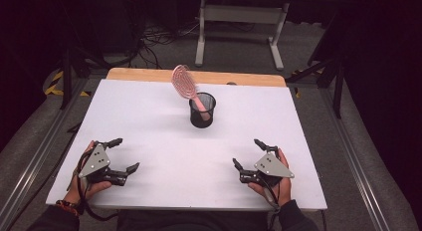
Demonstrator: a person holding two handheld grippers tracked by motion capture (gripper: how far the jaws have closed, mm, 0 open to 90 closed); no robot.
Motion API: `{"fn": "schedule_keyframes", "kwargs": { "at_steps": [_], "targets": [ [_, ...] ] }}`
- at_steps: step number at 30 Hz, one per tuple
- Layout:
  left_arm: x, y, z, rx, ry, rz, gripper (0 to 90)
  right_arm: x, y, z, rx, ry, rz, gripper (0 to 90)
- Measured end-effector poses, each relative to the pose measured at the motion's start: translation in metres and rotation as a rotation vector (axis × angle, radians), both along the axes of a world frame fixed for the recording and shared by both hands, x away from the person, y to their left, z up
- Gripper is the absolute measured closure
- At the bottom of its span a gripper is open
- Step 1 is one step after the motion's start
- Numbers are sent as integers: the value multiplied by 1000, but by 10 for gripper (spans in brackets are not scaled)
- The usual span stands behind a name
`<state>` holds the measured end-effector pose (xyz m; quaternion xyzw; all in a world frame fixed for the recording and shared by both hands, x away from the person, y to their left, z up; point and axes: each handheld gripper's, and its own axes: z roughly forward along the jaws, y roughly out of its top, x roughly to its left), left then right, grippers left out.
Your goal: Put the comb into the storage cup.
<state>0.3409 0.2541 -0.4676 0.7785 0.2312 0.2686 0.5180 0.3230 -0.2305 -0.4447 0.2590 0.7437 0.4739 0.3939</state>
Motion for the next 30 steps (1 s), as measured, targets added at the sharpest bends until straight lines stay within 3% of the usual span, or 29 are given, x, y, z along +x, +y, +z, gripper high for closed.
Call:
{"fn": "schedule_keyframes", "kwargs": {
  "at_steps": [7, 30],
  "targets": [
    [0, -2, -1, 17, -1, 0, 51, -1, -1, 1, 2, -1, 6, 108],
    [2, -2, -1, 10, 5, -12, 52, -3, -1, 1, -7, -1, 0, 108]
  ]
}}
